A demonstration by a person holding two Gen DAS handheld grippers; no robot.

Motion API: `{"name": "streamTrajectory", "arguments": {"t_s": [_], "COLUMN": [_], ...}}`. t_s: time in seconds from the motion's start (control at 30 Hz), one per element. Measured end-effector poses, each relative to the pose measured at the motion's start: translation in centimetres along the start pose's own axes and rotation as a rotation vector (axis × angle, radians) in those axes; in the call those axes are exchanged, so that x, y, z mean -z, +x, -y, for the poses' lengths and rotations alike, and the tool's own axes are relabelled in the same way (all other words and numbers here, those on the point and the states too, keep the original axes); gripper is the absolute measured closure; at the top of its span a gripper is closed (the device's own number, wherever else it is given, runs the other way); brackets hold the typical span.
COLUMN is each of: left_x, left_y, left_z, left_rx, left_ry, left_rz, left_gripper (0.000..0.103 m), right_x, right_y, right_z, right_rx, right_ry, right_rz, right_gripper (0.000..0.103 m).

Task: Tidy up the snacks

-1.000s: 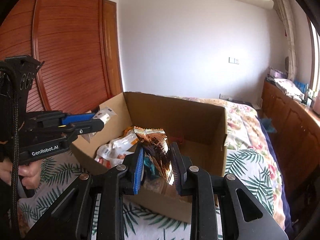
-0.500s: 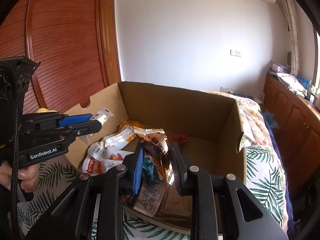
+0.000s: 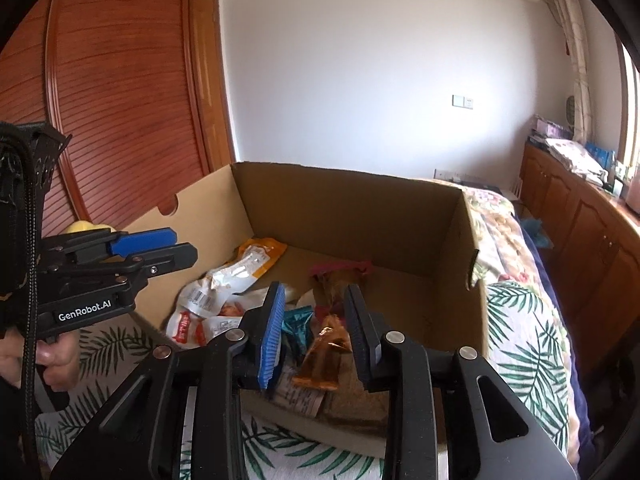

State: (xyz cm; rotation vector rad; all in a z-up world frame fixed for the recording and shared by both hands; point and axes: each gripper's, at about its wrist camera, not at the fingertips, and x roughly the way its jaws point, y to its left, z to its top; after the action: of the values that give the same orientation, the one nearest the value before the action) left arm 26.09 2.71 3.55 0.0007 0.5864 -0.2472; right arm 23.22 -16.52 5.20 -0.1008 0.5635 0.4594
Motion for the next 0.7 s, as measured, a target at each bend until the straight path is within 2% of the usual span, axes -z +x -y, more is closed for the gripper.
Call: {"name": "streamTrajectory", "arguments": {"t_s": [0.17, 0.53, 0.7], "left_x": [1.0, 3.9, 4.7], "left_y": [-3.3, -9.4, -11.9], "left_z": [1.2, 3.8, 4.5], "left_rx": [-0.022, -0.013, -0.035], "left_ry": [0.014, 0.005, 0.015], "left_rz": [0.028, 0.059, 0.078], "left_gripper": [0.064, 0.062, 0.054], "right_x": [0.7, 3.1, 4.2], "right_y": [-2.7, -9.2, -11.3], "right_z": [-0.7, -3.6, -4.5], "right_rx": [0.005, 0.032, 0.037], "right_ry": [0.014, 0.0, 0.015], "right_rz": [0.018, 0.039, 0.054], "right_gripper": [0.071, 0.06, 0.056]}}
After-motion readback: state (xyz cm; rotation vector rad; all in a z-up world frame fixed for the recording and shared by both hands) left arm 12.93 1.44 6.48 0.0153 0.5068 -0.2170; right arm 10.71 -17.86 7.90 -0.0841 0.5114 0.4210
